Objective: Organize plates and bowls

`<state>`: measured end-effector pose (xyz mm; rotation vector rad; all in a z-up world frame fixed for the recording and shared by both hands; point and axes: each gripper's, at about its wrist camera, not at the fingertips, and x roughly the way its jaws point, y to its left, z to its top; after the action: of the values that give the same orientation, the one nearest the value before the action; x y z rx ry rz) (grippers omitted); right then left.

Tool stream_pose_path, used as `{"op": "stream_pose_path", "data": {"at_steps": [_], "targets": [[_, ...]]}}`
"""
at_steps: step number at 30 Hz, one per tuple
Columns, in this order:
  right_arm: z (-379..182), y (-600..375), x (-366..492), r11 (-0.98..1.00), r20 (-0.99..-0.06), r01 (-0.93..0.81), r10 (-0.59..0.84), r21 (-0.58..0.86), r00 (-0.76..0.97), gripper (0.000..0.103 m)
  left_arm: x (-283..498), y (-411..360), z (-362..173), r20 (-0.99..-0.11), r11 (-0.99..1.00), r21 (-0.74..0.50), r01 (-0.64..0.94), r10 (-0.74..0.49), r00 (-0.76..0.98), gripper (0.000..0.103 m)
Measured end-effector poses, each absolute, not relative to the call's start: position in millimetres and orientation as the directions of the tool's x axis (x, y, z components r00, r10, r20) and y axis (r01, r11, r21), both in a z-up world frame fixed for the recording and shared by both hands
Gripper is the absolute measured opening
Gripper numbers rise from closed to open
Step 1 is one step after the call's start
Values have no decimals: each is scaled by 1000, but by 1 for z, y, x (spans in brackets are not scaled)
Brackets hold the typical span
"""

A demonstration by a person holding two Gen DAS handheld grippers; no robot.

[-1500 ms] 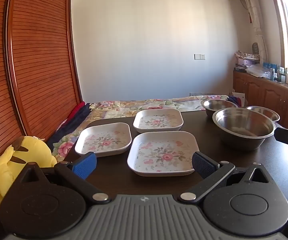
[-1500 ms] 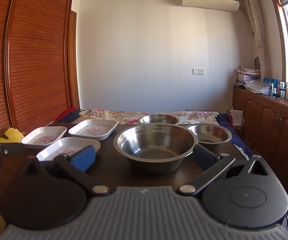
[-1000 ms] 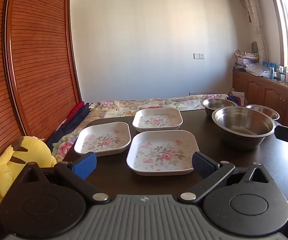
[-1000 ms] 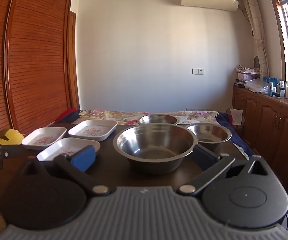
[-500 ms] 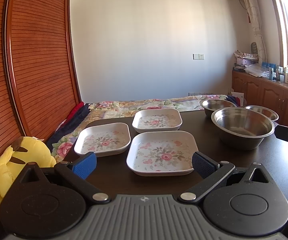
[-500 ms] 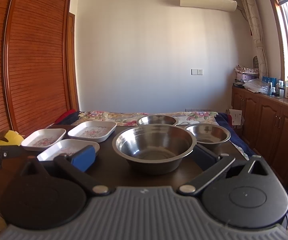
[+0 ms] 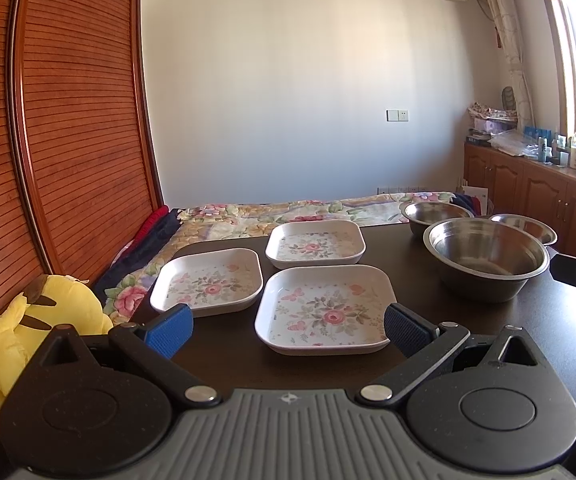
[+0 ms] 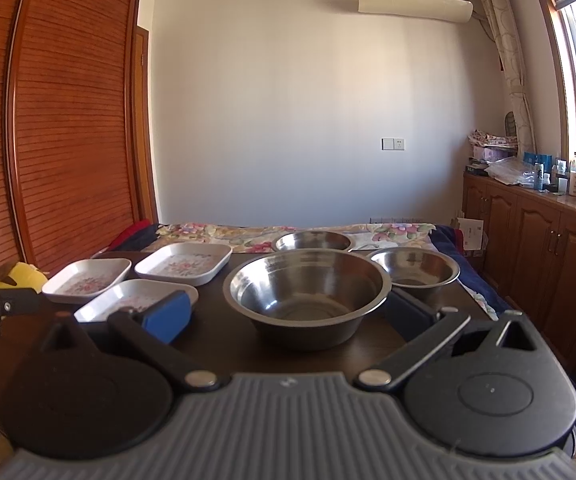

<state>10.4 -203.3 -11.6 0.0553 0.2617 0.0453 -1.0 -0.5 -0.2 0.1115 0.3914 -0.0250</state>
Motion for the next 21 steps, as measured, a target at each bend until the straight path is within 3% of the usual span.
{"op": "stream_pose_path", "data": {"at_steps": [21], "targets": [[-12,-203,10,998,-254,-34,48,59,966,103,-3,1,2,-385,994,102,46,-4,923,103]]}}
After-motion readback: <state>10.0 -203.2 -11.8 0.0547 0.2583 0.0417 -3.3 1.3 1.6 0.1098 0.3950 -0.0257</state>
